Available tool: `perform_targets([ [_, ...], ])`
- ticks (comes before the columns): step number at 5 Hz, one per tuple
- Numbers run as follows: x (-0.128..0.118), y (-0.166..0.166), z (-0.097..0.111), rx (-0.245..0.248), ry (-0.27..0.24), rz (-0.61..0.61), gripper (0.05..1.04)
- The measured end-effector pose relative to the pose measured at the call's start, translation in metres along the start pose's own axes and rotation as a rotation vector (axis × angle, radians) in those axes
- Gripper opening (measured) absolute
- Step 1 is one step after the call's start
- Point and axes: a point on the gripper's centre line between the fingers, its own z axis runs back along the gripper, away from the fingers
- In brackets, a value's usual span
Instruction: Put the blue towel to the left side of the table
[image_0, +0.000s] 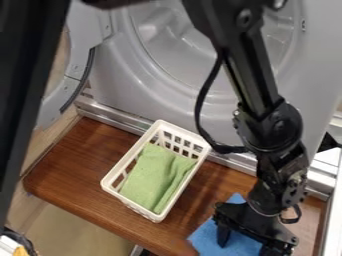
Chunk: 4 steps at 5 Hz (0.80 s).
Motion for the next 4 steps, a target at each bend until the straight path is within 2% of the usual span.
perform_targets([
  [2, -0.003, -0.008, -0.001, -0.018, 0.007, -0.006, 0.388],
  [3, -0.006, -0.007, 0.0, -0.017, 0.015, -0.02, 0.187],
  [4, -0.012, 0.0, 0.008, 0.021, 0.056, -0.013, 0.097],
])
